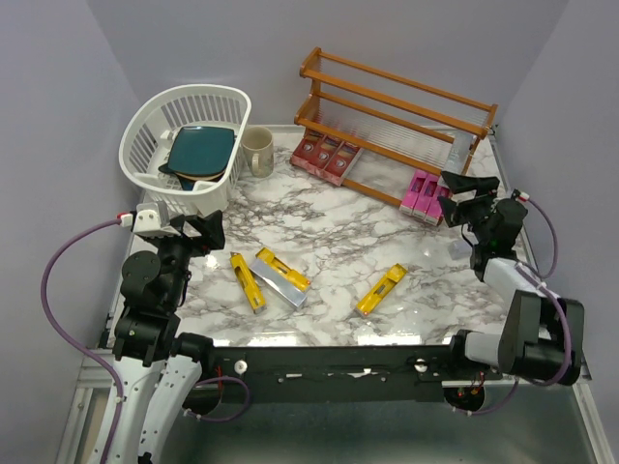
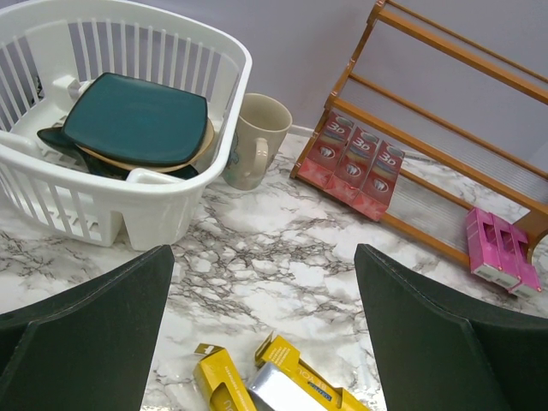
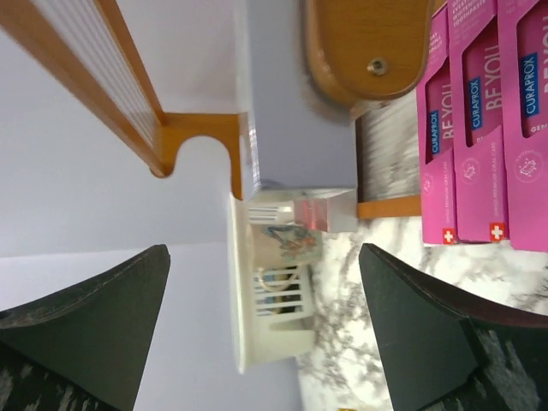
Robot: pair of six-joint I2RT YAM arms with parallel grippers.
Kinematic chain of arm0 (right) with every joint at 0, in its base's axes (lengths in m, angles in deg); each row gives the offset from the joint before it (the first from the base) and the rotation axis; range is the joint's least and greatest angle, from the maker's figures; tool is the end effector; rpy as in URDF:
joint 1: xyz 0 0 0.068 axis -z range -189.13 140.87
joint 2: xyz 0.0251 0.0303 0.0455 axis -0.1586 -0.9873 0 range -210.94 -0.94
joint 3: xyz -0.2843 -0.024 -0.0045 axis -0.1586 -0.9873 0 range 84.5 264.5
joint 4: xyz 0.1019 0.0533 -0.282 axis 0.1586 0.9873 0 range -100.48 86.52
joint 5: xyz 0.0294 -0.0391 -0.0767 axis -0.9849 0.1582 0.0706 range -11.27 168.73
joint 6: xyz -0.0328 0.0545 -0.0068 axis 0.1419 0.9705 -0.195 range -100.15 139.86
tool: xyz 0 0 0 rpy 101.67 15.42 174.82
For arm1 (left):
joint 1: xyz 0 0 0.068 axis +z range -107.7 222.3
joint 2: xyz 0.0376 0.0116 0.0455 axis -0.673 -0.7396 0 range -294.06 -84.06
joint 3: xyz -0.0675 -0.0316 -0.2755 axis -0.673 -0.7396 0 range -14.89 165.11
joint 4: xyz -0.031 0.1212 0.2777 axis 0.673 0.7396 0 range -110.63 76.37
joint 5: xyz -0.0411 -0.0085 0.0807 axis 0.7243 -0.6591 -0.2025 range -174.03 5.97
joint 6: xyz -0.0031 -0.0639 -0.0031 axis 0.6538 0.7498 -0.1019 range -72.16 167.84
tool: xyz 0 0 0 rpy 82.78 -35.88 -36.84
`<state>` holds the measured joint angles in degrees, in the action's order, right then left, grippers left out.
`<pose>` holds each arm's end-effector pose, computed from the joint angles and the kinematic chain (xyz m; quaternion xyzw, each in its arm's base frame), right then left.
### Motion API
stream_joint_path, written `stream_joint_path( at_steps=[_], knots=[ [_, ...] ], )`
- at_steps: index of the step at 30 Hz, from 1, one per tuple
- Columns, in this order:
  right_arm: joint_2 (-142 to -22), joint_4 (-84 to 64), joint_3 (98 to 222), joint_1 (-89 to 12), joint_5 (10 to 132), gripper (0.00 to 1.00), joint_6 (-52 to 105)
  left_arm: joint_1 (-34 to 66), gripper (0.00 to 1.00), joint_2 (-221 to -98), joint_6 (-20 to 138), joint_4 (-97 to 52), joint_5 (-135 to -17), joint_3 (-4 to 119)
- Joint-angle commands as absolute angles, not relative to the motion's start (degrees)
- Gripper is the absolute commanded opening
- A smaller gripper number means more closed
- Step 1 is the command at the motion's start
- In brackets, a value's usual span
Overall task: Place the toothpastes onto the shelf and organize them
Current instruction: Place the toothpaste on the shelf.
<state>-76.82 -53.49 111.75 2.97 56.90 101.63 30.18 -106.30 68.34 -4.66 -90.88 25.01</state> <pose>0.3059 -0.0468 0.1920 0.4448 0.5897 0.4918 0.4611 0.1435 -0.0248 0.3673 -0.0935 0.6904 -0.1612 0.6990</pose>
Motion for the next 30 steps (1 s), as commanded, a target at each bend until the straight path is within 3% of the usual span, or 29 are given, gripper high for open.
stream_joint_path(
  at_steps=[1,4,12,18,30],
  knots=[
    [-68.5,-25.4,116.8,3.3,56.6,1.0,79.5,30.0,0.97,-106.3,68.6,-5.4,-90.4,24.6],
    [-64.3,-13.5,120.7,3.3,59.6,1.0,69.1,30.0,0.97,-106.2,68.7,-5.4,-90.4,24.7],
    [-59.6,-2.5,129.8,0.7,77.9,1.0,52.9,30.0,0.97,-106.3,68.9,-5.4,-90.0,24.6],
    [-63.1,-1.6,136.2,-6.8,92.0,0.96,45.4,30.0,0.97,-106.6,68.9,-5.5,-90.0,24.6],
    [-77.6,-1.8,147.8,-14.8,105.1,0.83,38.5,30.0,0.97,-107.2,68.9,-5.4,-90.2,24.6]
  ],
)
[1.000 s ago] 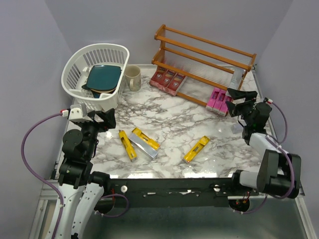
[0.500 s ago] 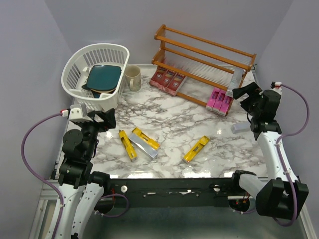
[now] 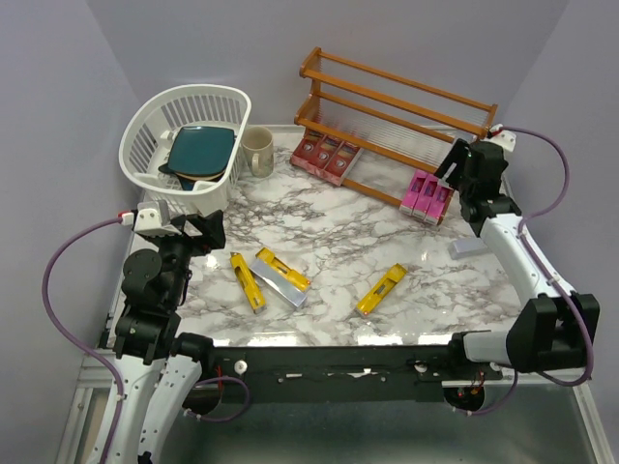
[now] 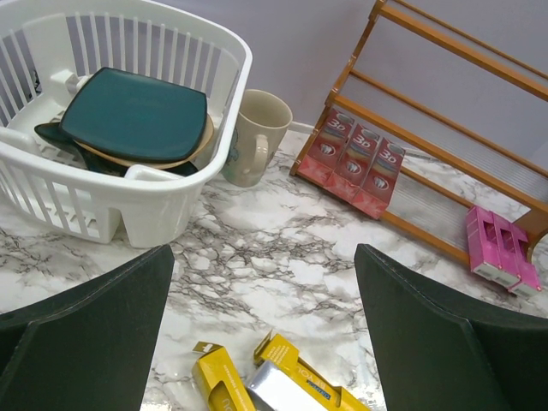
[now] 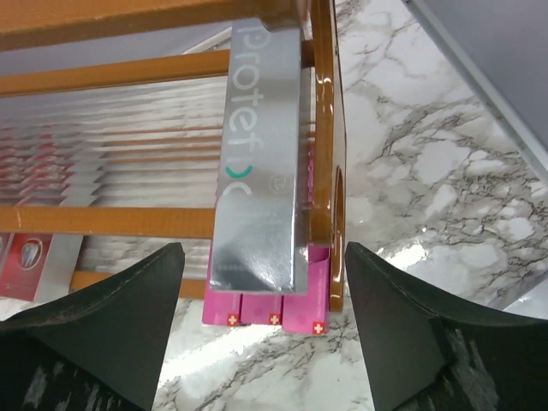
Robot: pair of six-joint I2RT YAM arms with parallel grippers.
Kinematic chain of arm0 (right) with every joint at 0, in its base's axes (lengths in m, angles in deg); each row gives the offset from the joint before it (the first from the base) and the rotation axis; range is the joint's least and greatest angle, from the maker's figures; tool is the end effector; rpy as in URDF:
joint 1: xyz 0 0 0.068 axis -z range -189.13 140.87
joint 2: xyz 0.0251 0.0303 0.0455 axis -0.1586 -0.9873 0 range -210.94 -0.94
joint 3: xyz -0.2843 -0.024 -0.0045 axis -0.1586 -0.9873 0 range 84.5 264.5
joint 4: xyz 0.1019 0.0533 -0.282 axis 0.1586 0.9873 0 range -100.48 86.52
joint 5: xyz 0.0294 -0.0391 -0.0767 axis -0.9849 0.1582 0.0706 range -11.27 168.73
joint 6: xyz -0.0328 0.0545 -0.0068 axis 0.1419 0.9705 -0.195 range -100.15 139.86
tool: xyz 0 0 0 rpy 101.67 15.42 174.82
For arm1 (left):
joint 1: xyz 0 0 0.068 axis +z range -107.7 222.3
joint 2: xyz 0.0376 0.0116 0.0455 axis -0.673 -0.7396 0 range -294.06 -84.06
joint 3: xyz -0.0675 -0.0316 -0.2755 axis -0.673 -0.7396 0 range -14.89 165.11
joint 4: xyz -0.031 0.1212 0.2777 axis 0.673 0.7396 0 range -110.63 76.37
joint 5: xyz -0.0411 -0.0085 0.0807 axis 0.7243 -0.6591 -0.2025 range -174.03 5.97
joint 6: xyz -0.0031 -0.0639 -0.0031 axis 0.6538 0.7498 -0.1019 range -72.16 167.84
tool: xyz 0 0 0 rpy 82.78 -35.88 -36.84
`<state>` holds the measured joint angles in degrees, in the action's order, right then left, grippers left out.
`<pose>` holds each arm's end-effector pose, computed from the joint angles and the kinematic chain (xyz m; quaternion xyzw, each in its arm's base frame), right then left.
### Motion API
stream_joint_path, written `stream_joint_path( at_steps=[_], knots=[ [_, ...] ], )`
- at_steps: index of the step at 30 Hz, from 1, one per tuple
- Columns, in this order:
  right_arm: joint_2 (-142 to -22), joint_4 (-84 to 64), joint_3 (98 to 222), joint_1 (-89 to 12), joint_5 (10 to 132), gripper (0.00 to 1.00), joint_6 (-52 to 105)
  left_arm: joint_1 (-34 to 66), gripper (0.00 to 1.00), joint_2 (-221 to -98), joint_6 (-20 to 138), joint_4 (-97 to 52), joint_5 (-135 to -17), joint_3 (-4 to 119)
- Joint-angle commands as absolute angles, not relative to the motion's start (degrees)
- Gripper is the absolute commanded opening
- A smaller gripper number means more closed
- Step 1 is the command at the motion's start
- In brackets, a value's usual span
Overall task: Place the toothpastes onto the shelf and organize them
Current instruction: Place the toothpaste on the shelf.
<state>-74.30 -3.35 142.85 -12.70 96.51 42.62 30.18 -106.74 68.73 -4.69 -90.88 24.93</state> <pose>0.3495 0.0066 0.3159 0.2217 0.7939 0.0007 0.5662 0.1456 -0.0253 0.3659 -0.0959 0.6931 -0.1625 0.6957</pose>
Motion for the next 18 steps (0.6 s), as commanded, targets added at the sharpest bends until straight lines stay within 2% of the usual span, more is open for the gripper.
stream_joint_path(
  at_steps=[1,7,18],
  knots=[
    [-79.0,-1.5,148.9,-15.0,105.7,0.8,37.9,30.0,0.97,-107.2,68.9,-5.5,-90.0,24.6],
    [-82.3,-1.2,151.0,-15.9,107.4,0.7,36.8,30.0,0.97,-107.2,68.9,-5.4,-90.0,24.6],
    [-87.7,1.6,153.4,-18.3,111.7,0.69,36.3,30.0,0.97,-107.2,68.9,-5.4,-90.0,24.6]
  ],
)
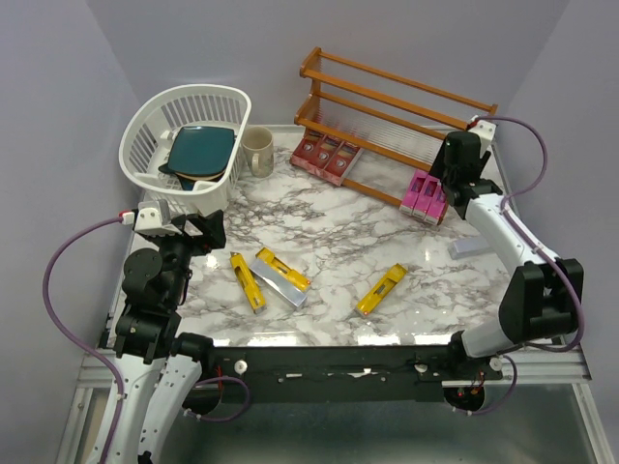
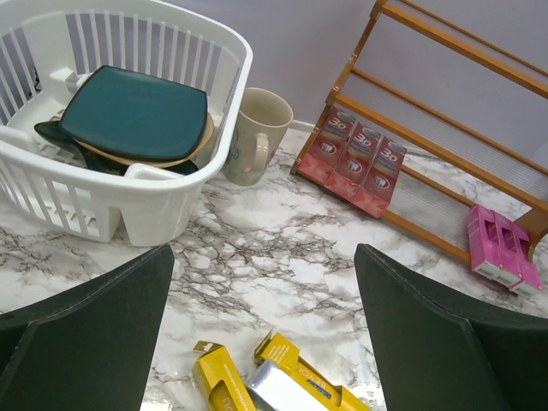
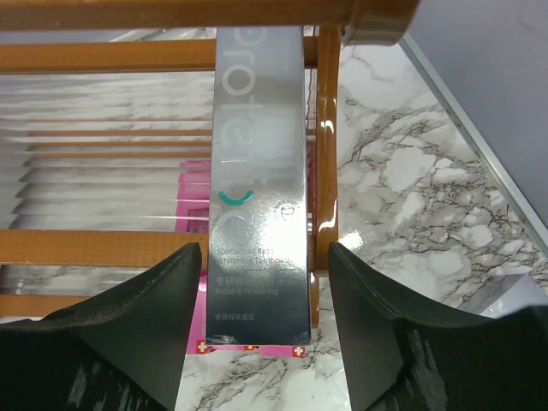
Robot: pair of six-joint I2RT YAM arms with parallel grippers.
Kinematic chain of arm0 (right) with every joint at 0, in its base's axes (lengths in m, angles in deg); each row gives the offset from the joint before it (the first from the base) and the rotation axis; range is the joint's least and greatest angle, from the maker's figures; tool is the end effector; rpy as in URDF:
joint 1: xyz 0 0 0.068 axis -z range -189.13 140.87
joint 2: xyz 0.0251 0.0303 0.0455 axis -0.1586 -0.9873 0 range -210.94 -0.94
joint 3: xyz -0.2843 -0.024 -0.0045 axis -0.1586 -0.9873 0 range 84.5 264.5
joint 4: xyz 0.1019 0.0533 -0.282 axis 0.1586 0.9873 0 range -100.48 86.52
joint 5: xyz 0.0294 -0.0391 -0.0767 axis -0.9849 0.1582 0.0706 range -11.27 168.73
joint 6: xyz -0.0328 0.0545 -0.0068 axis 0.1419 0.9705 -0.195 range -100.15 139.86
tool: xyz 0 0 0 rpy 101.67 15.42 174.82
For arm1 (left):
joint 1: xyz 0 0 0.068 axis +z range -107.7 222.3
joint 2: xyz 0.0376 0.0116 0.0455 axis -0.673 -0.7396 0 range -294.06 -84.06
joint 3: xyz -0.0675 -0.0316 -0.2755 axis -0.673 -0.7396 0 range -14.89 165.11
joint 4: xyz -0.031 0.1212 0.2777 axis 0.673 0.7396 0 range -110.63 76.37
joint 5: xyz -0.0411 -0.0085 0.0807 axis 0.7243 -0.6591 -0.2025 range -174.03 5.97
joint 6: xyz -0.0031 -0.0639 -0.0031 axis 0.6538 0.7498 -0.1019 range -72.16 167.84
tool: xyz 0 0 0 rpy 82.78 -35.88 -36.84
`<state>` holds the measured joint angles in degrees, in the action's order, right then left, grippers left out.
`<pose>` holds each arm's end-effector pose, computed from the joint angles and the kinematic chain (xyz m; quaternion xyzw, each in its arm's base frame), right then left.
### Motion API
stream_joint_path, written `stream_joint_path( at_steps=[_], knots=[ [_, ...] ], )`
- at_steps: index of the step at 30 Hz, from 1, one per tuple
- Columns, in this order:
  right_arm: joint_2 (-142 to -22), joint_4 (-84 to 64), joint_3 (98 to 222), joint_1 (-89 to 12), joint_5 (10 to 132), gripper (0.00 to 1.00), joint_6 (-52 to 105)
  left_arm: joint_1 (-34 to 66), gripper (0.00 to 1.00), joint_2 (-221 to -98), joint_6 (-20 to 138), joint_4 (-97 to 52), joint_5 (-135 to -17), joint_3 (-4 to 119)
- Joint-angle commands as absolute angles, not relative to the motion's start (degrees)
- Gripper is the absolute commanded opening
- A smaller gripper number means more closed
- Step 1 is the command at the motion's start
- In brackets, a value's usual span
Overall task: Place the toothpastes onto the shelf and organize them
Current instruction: Place the toothpaste on the shelf.
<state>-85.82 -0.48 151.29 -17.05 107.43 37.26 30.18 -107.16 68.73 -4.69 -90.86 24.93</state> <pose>0.3933 0.0307 0.3008 0.1957 0.8174 -0.0982 0.5328 0.1474 -0.0257 0.3649 -0.0959 0.6957 -0.1618 0.6932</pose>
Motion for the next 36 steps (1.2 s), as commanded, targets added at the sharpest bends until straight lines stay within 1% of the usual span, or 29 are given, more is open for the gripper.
stream_joint_path(
  at_steps=[1,3,7,8,11,21,31,36],
  knots=[
    [-88.0,1.8,153.9,-18.4,112.0,0.68,36.3,30.0,0.97,-107.2,68.9,-5.4,-90.0,24.6],
    [-88.5,2.1,154.2,-18.5,112.7,0.66,36.3,30.0,0.97,-107.2,68.9,-5.3,-90.0,24.6],
    [-88.7,1.9,154.5,-19.0,114.7,0.58,36.3,30.0,0.97,-107.2,68.9,-5.3,-90.0,24.5],
    [-88.1,1.5,153.9,-19.1,114.9,0.53,36.1,30.0,0.97,-107.2,68.9,-5.3,-90.0,24.6],
    [-87.5,0.4,153.6,-19.1,115.6,0.44,35.9,30.0,0.97,-107.0,68.9,-5.3,-90.0,24.6],
    [-85.4,-4.9,152.5,-19.5,117.6,0.42,33.5,30.0,0.97,-107.1,69.0,-5.3,-90.1,24.6],
    [-90.4,-9.7,154.8,-19.3,121.0,0.4,30.8,30.0,0.97,-107.3,68.9,-5.3,-90.1,24.6],
    [-92.6,-8.6,155.9,-19.1,121.6,0.4,31.5,30.0,0.97,-107.2,68.9,-5.4,-90.0,24.4]
  ],
)
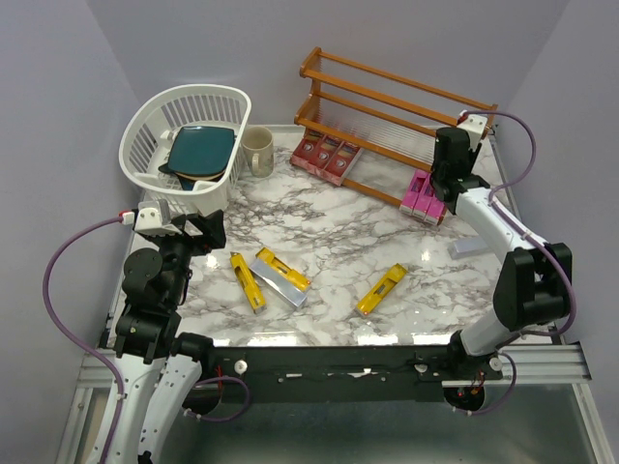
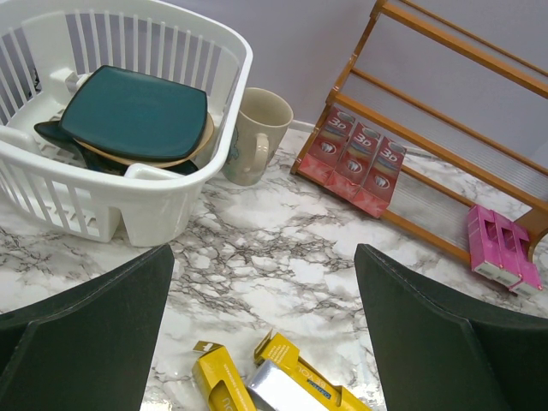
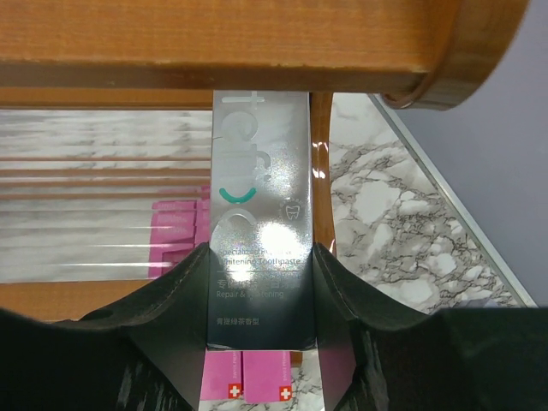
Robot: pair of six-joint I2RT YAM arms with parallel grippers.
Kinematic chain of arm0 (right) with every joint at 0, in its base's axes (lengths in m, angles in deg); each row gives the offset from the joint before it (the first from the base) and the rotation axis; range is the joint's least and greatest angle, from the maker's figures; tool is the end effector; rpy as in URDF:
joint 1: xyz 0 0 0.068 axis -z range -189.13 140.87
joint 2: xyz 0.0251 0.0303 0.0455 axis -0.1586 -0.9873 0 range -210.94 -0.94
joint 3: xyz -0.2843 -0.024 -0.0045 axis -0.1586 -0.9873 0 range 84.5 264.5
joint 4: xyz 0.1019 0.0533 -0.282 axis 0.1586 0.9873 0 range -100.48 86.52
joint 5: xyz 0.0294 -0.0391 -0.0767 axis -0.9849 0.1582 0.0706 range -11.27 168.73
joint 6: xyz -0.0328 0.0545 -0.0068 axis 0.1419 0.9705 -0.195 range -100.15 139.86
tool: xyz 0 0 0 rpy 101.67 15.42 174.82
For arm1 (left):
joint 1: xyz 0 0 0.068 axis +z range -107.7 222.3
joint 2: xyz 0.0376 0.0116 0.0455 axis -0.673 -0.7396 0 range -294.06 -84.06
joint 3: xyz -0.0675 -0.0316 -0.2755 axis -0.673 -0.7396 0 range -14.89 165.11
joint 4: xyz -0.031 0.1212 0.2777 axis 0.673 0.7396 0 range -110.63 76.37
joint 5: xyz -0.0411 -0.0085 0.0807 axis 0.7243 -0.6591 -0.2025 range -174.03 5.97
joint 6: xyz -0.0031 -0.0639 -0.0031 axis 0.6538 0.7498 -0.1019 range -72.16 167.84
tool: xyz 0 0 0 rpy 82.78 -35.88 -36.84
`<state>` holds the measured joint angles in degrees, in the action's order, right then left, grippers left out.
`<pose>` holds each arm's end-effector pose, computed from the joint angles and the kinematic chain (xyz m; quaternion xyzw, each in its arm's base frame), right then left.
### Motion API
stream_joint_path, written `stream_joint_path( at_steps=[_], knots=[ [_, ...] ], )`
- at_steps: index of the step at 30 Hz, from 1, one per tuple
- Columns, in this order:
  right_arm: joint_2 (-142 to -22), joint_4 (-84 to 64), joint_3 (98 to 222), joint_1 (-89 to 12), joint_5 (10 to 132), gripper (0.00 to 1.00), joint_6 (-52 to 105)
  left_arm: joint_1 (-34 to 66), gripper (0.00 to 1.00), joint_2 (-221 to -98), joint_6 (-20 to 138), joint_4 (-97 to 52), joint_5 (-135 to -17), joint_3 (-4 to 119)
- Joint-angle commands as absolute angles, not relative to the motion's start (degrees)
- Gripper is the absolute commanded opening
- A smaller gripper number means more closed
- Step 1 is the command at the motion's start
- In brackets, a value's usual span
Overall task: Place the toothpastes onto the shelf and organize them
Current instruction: Place the toothpaste on the shelf.
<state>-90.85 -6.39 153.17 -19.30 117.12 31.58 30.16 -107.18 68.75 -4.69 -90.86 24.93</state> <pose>0.4131 0.0428 0.2928 0.1866 0.7955 -0.1769 0.5487 0.1475 -0.0257 0.3649 -0.0959 0.6959 -0.1620 0.6931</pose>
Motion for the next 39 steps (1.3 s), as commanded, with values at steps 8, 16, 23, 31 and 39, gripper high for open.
stream_joint_path(
  at_steps=[8,16,23,31,39],
  knots=[
    [-93.6,-5.1,155.9,-18.4,122.5,0.47,34.4,30.0,0.97,-107.1,68.9,-5.4,-89.9,24.5],
    [-91.2,-3.6,154.6,-18.3,124.8,0.55,35.9,30.0,0.97,-107.3,69.0,-5.5,-89.8,24.4],
    [-90.9,-2.2,154.0,-17.8,125.6,0.61,36.7,30.0,0.97,-107.2,68.9,-5.4,-89.8,24.4],
    [-87.2,-3.2,152.4,-17.8,123.4,0.7,36.9,30.0,0.97,-107.1,69.0,-5.5,-89.8,24.3],
    [-78.3,-6.3,148.8,-18.5,111.4,0.88,34.1,30.0,0.97,-107.4,68.9,-5.5,-89.9,24.4]
  ],
)
